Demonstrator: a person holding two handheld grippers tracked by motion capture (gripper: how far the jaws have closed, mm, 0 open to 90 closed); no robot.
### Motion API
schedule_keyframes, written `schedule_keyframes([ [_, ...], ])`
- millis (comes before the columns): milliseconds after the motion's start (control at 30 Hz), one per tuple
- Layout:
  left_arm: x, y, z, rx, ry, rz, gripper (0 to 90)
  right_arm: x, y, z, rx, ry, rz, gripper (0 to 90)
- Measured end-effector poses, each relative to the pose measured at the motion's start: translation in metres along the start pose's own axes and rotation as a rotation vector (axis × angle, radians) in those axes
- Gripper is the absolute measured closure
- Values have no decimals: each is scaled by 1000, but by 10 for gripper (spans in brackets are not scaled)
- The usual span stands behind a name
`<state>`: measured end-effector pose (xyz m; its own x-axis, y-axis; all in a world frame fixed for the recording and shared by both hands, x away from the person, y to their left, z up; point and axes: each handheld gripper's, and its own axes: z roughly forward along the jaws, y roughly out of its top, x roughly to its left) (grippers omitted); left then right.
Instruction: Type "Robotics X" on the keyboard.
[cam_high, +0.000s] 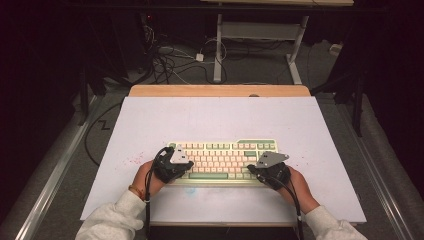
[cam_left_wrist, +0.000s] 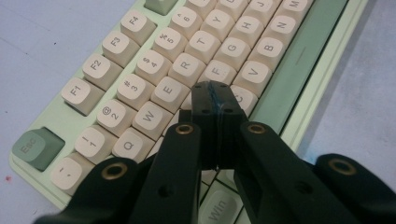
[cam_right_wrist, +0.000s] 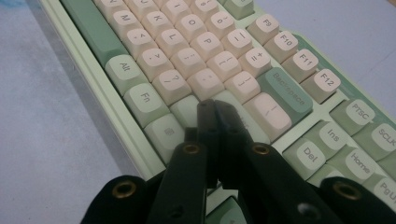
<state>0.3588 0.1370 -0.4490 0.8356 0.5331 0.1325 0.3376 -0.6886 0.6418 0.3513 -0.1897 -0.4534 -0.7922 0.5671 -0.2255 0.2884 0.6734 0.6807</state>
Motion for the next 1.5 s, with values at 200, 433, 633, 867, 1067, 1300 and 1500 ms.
schedule_keyframes([
  [200, -3, 2, -2, -6, -7, 13, 874, 0, 0, 0, -1, 0, 1, 900],
  [433, -3, 0, -4, -6, 3, 12, 875, 0, 0, 0, 2, -3, -6, 900],
  [633, -6, -3, 2, 26, 12, 33, 876, 1, 0, 0, 1, -6, -8, 900],
  [867, -8, 0, -6, -13, 30, 33, 874, 2, 0, -1, 4, -22, -16, 900],
  [1067, -8, 2, -14, -53, 45, 30, 874, -1, 2, -8, -18, -26, 5, 900],
  [1300, -8, 2, -16, -78, 61, 30, 846, -1, 5, -17, -65, -27, 15, 900],
  [1500, -7, 0, -18, -113, 82, 25, 821, -2, 6, -21, -97, -42, 23, 865],
])
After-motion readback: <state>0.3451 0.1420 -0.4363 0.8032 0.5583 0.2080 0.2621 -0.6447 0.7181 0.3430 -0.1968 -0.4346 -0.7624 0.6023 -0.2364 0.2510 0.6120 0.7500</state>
